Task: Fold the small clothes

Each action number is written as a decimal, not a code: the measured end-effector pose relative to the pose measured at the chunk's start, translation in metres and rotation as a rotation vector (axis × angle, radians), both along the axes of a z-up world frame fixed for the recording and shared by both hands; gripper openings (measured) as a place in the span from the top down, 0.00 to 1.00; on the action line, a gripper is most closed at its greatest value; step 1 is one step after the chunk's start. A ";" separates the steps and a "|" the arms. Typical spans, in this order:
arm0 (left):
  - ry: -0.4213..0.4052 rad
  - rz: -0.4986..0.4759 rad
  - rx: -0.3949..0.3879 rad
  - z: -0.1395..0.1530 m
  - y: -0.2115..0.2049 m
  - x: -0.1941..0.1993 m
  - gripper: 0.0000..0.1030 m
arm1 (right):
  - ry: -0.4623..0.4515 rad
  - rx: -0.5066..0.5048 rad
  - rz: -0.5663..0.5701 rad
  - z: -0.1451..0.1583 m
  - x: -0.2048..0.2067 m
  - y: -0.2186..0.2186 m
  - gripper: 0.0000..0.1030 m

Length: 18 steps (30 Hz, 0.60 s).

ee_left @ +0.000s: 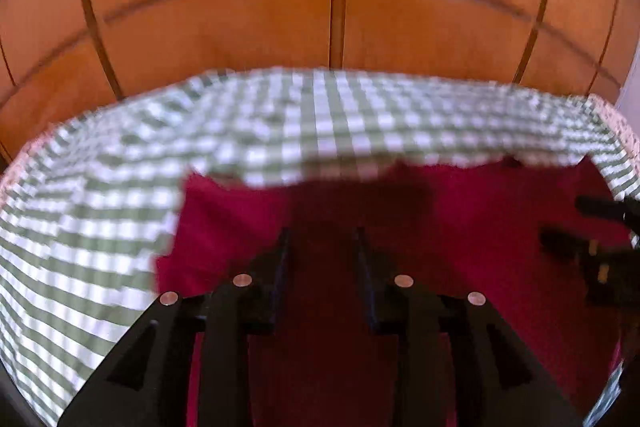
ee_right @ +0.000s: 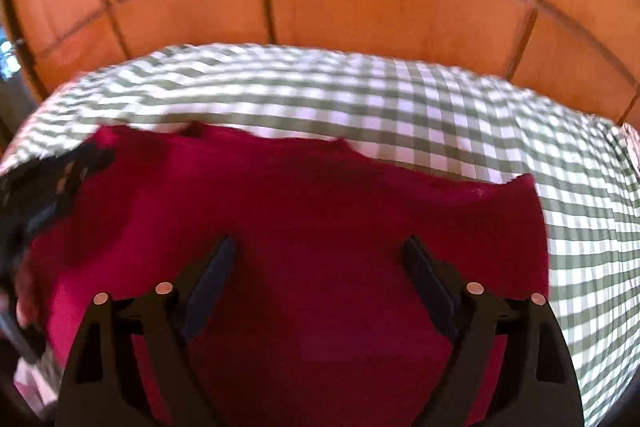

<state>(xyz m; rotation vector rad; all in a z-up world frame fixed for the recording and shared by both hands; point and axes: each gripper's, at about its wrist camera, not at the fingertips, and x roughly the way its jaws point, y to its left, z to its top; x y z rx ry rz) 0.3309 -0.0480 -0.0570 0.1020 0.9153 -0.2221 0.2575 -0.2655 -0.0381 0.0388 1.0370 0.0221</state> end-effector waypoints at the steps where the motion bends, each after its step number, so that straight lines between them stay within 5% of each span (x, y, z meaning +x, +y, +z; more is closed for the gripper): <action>1: 0.003 0.004 -0.001 -0.005 0.001 0.000 0.68 | 0.013 0.004 -0.010 -0.004 0.007 -0.004 0.18; 8: -0.014 0.042 -0.065 -0.009 0.012 -0.004 0.60 | -0.027 -0.054 -0.086 -0.030 0.028 -0.014 0.09; 12: -0.043 0.089 -0.072 0.002 0.023 -0.015 0.36 | -0.047 -0.039 -0.088 -0.030 0.026 -0.016 0.09; 18: -0.090 0.126 -0.085 0.021 0.034 -0.045 0.35 | -0.054 -0.018 -0.085 -0.031 0.028 -0.021 0.07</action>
